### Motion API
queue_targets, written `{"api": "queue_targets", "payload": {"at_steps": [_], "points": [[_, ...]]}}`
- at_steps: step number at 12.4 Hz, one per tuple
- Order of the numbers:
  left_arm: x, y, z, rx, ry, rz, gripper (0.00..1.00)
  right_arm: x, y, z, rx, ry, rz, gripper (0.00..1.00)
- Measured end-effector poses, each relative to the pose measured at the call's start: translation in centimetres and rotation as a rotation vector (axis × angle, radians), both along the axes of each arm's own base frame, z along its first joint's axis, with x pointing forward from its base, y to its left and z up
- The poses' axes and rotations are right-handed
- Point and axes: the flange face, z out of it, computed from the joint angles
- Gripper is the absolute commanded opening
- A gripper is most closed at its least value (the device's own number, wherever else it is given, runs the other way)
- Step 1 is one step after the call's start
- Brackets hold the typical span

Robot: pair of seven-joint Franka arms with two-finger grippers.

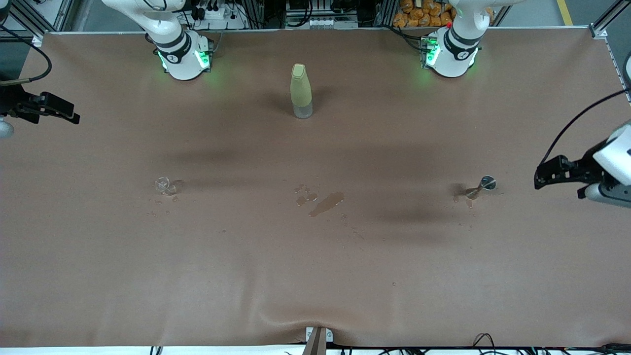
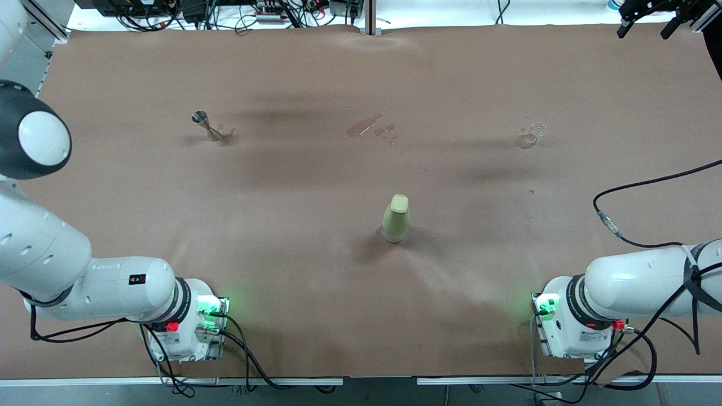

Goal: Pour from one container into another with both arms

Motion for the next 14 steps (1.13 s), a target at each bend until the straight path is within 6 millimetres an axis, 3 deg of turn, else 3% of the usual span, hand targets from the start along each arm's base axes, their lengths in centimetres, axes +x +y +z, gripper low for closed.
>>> {"api": "queue_targets", "payload": {"at_steps": [4, 6, 10, 14], "points": [[-5.8, -2.7, 3.0, 0.007, 0.090, 0.033, 1.00, 0.1, -0.4, 0.9, -0.006, -0.025, -0.009, 1.00], [-7.6, -3.2, 4.0, 0.012, 0.122, 0.027, 1.00, 0.2, 0.1, 1.8, -0.008, -0.043, -0.001, 1.00], [-8.5, -4.9, 3.8, 0.017, 0.180, 0.064, 1.00, 0.3, 0.4, 2.7, -0.012, -0.063, 0.005, 1.00], [-8.5, -4.5, 4.4, 0.016, 0.178, 0.075, 1.00, 0.3, 0.5, 2.8, -0.012, -0.064, 0.007, 1.00]]}}
